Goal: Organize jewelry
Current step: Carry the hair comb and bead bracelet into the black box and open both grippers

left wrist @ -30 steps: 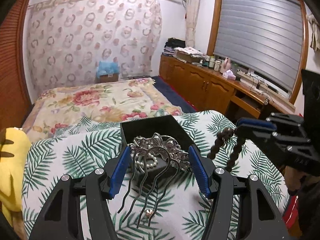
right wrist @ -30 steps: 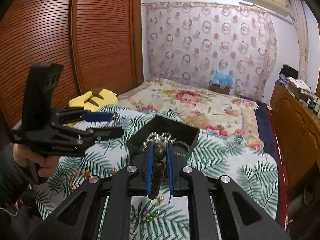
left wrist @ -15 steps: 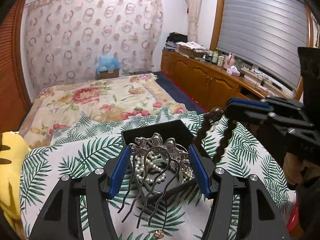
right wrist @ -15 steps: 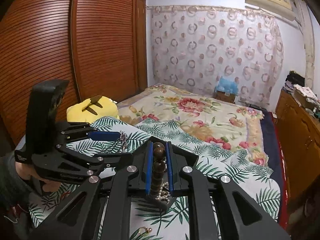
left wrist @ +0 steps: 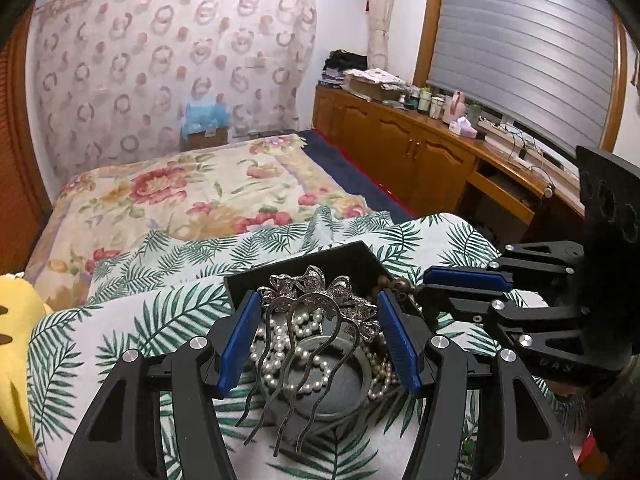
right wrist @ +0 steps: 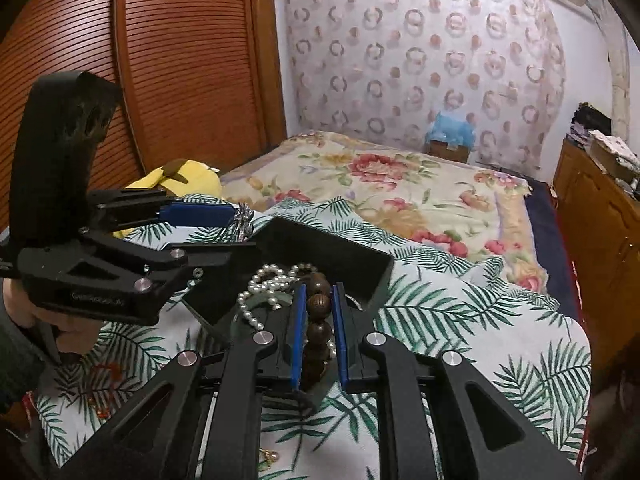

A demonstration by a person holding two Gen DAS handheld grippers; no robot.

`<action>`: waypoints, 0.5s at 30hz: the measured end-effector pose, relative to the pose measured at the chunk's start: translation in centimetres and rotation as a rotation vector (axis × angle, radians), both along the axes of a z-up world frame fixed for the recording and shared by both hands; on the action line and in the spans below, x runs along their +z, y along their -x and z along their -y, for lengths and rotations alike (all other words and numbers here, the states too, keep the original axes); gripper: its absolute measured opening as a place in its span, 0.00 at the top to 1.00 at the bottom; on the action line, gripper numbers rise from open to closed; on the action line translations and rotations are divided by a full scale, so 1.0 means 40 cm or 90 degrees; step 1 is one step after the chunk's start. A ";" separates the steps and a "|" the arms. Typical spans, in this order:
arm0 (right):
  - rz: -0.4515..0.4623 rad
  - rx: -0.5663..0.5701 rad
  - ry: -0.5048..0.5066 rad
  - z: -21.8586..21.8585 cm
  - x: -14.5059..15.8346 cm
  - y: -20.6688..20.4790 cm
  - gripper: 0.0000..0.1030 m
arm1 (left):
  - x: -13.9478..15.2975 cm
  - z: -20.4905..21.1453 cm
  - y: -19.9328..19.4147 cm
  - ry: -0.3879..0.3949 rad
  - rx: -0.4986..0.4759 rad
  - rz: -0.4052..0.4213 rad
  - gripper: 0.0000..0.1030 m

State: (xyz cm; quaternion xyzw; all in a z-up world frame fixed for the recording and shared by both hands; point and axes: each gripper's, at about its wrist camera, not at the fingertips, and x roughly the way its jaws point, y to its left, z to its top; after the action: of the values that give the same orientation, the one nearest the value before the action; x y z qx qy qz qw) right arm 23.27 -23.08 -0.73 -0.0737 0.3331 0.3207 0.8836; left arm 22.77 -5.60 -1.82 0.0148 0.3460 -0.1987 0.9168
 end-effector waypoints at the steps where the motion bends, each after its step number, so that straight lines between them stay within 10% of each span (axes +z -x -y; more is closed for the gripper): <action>1: 0.001 -0.003 -0.001 0.006 0.001 0.001 0.85 | -0.003 0.003 -0.004 -0.002 -0.001 -0.001 0.44; 15: -0.004 -0.017 -0.005 0.048 -0.010 0.025 0.85 | 0.000 0.025 -0.014 -0.008 -0.011 0.001 0.44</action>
State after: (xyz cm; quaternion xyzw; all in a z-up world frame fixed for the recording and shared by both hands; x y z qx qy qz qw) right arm 22.25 -25.01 -1.14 -0.0644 0.3357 0.3105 0.8870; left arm 23.33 -6.59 -1.83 0.0240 0.3468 -0.2043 0.9151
